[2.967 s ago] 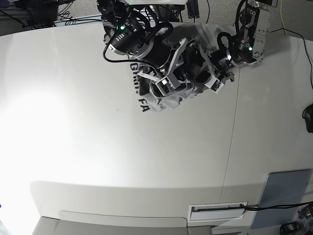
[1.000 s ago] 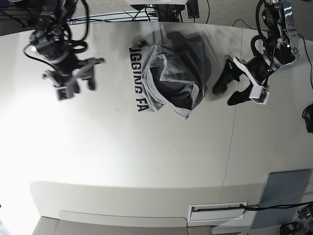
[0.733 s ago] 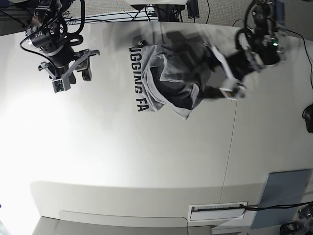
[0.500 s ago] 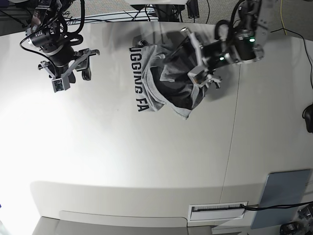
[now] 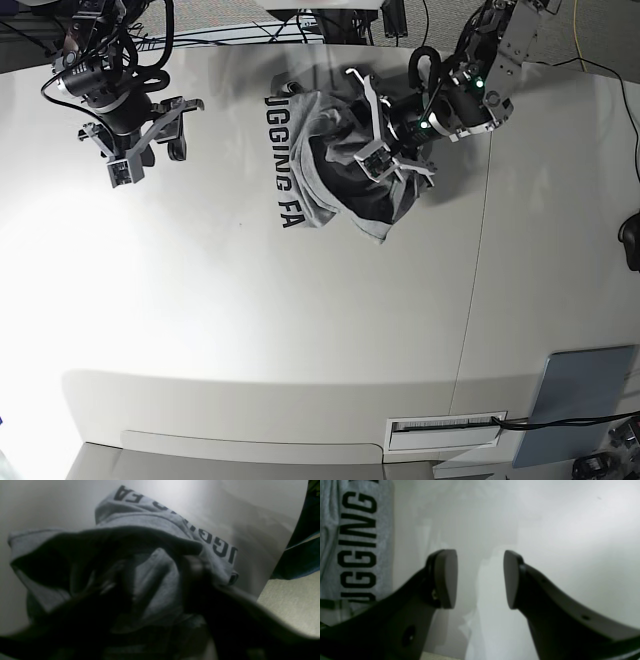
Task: Fold the T-shirt properly
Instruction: 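Grasp the bunched shirt edge with left gripper and lift it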
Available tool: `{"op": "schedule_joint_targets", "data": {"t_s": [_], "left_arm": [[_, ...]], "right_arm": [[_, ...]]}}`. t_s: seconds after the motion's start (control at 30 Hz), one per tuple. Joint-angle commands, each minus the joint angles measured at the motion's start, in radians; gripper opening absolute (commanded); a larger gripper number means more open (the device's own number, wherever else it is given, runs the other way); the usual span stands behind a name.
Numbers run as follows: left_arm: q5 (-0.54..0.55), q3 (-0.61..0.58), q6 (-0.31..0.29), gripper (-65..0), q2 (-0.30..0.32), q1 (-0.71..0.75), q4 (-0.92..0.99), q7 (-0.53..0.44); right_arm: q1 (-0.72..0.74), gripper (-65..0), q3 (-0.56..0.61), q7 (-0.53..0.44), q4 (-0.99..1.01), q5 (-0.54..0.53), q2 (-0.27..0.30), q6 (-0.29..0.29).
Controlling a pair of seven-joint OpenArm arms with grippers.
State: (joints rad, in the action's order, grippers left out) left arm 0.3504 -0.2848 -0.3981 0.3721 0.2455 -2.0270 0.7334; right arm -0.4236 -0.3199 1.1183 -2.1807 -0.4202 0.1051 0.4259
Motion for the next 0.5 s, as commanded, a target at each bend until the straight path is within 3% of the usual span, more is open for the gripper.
{"op": "schedule_joint_targets", "data": {"t_s": [0.0,0.03,0.07,0.23,0.47], "left_arm": [[0.007,0.004,0.024,-54.6,0.005,-0.007,-0.016,-0.014],[0.008,0.004,0.047,-60.8,0.005,-0.007,-0.016,-0.006],[0.008,0.004,0.066,-63.0,0.005,-0.007,-0.016,0.006],[0.09,0.073,0.087,-62.8,0.006,0.021,-0.031,0.119],[0.345,0.409,-0.081,-62.8,0.019,0.221,-0.126,0.109]], "right_arm": [[0.003,-35.4,-0.003,-0.021,-0.019,-0.016,0.009,0.0],[0.003,-35.4,-0.003,-0.022,-0.019,-0.016,0.009,0.0],[0.003,-35.4,-0.003,-0.023,-0.019,-0.016,0.009,0.0],[0.003,-35.4,-0.003,-0.027,-0.019,-0.016,0.009,0.001],[0.003,-35.4,-0.003,-0.049,-0.019,-0.016,0.009,0.001]]}}
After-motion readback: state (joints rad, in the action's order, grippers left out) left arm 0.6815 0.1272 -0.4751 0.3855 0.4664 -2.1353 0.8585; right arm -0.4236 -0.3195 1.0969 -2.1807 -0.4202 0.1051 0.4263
